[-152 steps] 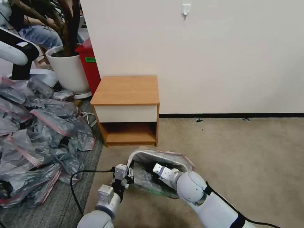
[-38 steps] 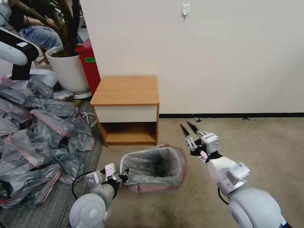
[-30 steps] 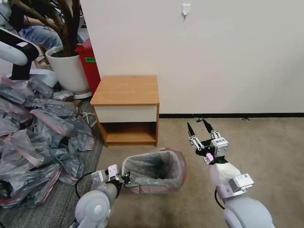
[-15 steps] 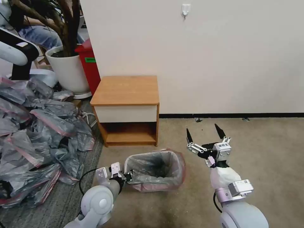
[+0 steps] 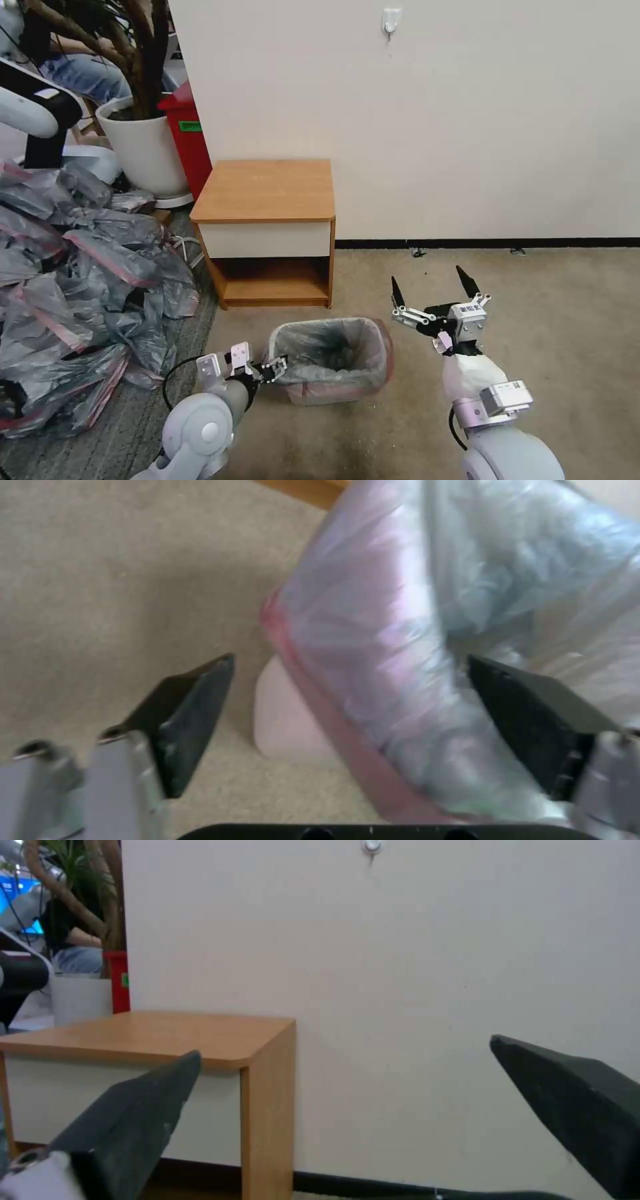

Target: Pick up the garbage bag from the table and place it over the trash can.

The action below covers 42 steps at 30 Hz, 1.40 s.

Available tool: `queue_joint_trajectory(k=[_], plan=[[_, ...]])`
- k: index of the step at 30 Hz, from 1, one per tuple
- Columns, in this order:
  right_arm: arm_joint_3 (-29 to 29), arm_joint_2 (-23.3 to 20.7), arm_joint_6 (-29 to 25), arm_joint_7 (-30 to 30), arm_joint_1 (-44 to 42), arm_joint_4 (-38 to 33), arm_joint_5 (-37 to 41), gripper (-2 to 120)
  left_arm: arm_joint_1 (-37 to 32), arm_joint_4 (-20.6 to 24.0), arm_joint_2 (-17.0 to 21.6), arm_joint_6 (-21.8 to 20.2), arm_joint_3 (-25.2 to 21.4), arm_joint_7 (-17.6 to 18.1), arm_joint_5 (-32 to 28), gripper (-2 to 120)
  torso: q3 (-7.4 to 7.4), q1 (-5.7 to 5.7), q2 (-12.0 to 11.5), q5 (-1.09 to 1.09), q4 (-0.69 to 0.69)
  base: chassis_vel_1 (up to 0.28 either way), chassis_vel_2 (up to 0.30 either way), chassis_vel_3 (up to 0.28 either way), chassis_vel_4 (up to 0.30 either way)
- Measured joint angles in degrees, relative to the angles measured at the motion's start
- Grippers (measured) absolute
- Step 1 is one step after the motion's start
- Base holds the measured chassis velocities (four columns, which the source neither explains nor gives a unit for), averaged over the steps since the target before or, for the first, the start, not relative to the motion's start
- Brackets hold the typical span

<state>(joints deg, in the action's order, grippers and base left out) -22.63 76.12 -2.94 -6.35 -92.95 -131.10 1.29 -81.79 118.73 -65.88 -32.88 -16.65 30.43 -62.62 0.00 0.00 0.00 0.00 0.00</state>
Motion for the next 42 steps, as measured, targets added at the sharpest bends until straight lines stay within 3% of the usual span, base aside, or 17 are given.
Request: queue_joint_trajectory(k=[1,7,9,11,12,14,16,17,19,27,42], plan=[[0.0,0.12,-0.01,0.0,-0.01,0.08,0.0,103,-0.14,0.32,0.07,0.2,-0.12,-0.83,0.0,97,0.0,0.0,0.0,0.0,0.0,0.0,0.0,0.0,0.0],[-0.19,0.96,-1.46,-0.02,-0.75,-0.12,0.1,100,-1.58,1.7,0.39,1.89,-1.37,-4.15,2.07,100,0.0,0.0,0.0,0.0,0.0,0.0,0.0,0.0,0.0],[-0.78,1.36,-3.33,0.48,-1.29,-0.39,1.0,100,-2.81,2.35,0.87,4.79,-2.5,-7.39,5.99,100,0.0,0.0,0.0,0.0,0.0,0.0,0.0,0.0,0.0],[-2.18,2.02,-7.77,2.5,-2.21,-0.62,3.77,100,-5.05,2.8,1.65,12.71,-4.41,-14.7,15.39,100,0.0,0.0,0.0,0.0,0.0,0.0,0.0,0.0,0.0],[-2.18,2.02,-7.77,2.5,-2.21,-0.62,3.77,100,-5.05,2.8,1.65,12.71,-4.41,-14.7,15.39,100,0.0,0.0,0.0,0.0,0.0,0.0,0.0,0.0,0.0],[-4.41,2.65,-13.38,5.02,-3.41,-0.48,5.07,100,-7.5,3.27,1.83,22.11,-7.08,-22.01,26.02,100,0.0,0.0,0.0,0.0,0.0,0.0,0.0,0.0,0.0],[-5.95,3.15,-16.63,5.67,-4.37,-0.16,5.01,100,-9.82,4.0,0.66,28.56,-9.58,-25.83,33.12,100,0.0,0.0,0.0,0.01,-0.01,0.0,0.0,0.0,0.0],[-5.95,3.15,-16.63,5.67,-4.37,-0.16,5.01,100,-9.82,4.0,0.66,28.56,-9.58,-25.83,33.12,100,0.0,0.0,0.0,0.01,-0.01,0.0,0.0,0.0,0.0],[-7.11,3.71,-19.26,5.73,-5.47,0.14,4.27,100,-12.59,5.24,-1.88,33.53,-12.37,-28.39,38.61,100,0.0,0.0,0.0,0.0,0.0,0.0,0.0,0.0,0.0],[-8.16,6.08,-20.06,5.29,-7.92,3.36,0.16,100,-17.84,5.02,-7.1,43.97,-18.26,-30.91,48.62,100,0.0,0.0,0.0,0.0,0.01,0.0,0.0,0.0,0.0],[-11.91,6.27,-13.26,7.69,-6.53,8.86,-5.17,100,-18.23,0.95,-8.53,46.28,-17.03,-30.99,50.02,100,0.0,0.0,0.0,0.0,0.0,0.0,0.0,0.0,0.0]])
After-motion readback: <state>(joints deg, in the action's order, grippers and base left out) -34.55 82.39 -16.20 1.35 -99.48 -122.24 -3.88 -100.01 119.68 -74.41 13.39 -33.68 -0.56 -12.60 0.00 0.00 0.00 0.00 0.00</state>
